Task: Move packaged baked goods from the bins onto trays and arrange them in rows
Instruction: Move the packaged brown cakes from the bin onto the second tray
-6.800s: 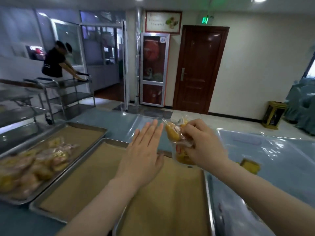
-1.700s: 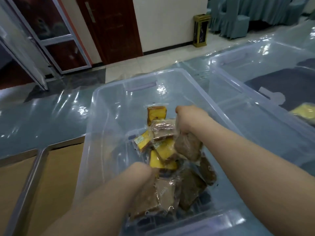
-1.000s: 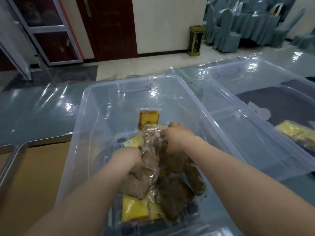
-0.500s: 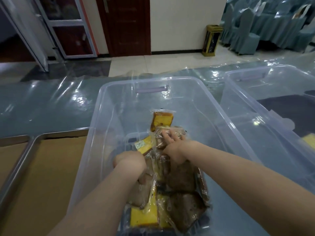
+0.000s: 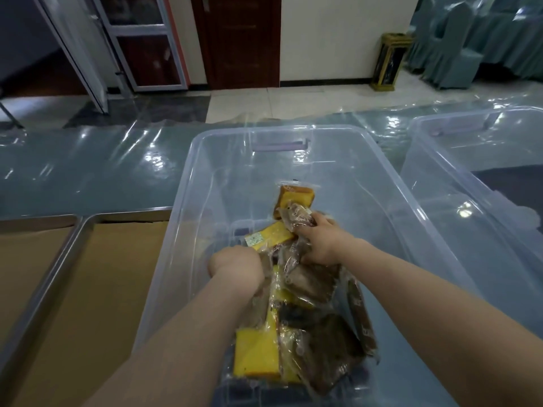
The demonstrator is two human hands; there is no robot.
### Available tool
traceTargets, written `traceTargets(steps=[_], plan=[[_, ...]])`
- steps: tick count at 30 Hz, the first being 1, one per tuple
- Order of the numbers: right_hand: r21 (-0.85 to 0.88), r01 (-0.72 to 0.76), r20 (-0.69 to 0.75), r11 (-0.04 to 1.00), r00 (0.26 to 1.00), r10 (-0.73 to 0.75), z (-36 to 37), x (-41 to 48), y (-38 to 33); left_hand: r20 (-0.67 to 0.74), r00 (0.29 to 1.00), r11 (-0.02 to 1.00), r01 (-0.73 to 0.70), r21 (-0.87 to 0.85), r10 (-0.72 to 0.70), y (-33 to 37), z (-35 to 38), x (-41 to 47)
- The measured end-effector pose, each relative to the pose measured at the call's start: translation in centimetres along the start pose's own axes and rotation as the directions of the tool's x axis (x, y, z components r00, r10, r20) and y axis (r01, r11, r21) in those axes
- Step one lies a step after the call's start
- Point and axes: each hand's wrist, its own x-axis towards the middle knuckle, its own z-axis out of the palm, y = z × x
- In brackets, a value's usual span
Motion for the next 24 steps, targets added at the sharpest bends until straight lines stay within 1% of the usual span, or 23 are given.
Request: traceTargets(steps=[1, 3, 6, 11, 14, 16, 18, 21, 24], plan=[[0.015, -0.003, -0.018, 1.0, 1.0, 0.003, -0.1, -0.1, -0.1, -0.007, 1.0, 1.0, 0.005, -0.001, -0.005, 0.0, 0.0, 0.0], [0.033, -0.001, -0.106, 0.999, 0.994, 0.004, -0.4, -0.3, -0.1, -0.015, 1.0, 1.0, 0.015, -0.006, -0.015, -0.1, 0.1, 0.1], [0.009, -0.021, -0.207, 1.0, 0.978, 0.022, -0.9, -0.7, 0.1, -0.032, 0.999, 0.999, 0.034, -0.038, -0.035, -0.1, 0.2, 0.2], [-0.032, -0.015, -0.247, 0.999, 0.969, 0.007, -1.3, -1.2, -0.6, -0.07, 0.995, 0.989, 0.056, -0.135, -0.066, -0.5, -0.1, 0.5], [-0.054, -0.024, -0.276, 0.998, 0.961, 0.008, -2.0, -1.5, -1.0, -0.104, 0.992, 0.988, 0.052, -0.145, -0.068, -0.5, 0.0, 0.6], [-0.091, -0.018, -0.283, 0.996, 0.959, -0.008, -3.1, -1.8, -1.5, -0.122, 0.991, 0.988, 0.036, -0.15, -0.055, -0.6, -0.1, 0.6], [-0.164, -0.023, -0.294, 0.986, 0.955, -0.026, -4.8, -2.1, -1.9, -0.154, 0.987, 0.985, 0.012, -0.17, -0.039, -0.6, -0.4, 0.7], [-0.244, -0.056, -0.345, 0.968, 0.938, -0.033, -7.8, -3.1, -2.1, -0.179, 0.983, 0.972, -0.015, -0.235, -0.028, -0.9, -1.0, 0.7], [-0.228, -0.041, -0.361, 0.973, 0.931, -0.045, -9.7, -4.3, -1.4, -0.158, 0.987, 0.966, -0.017, -0.258, -0.024, -1.4, -1.9, 0.5]])
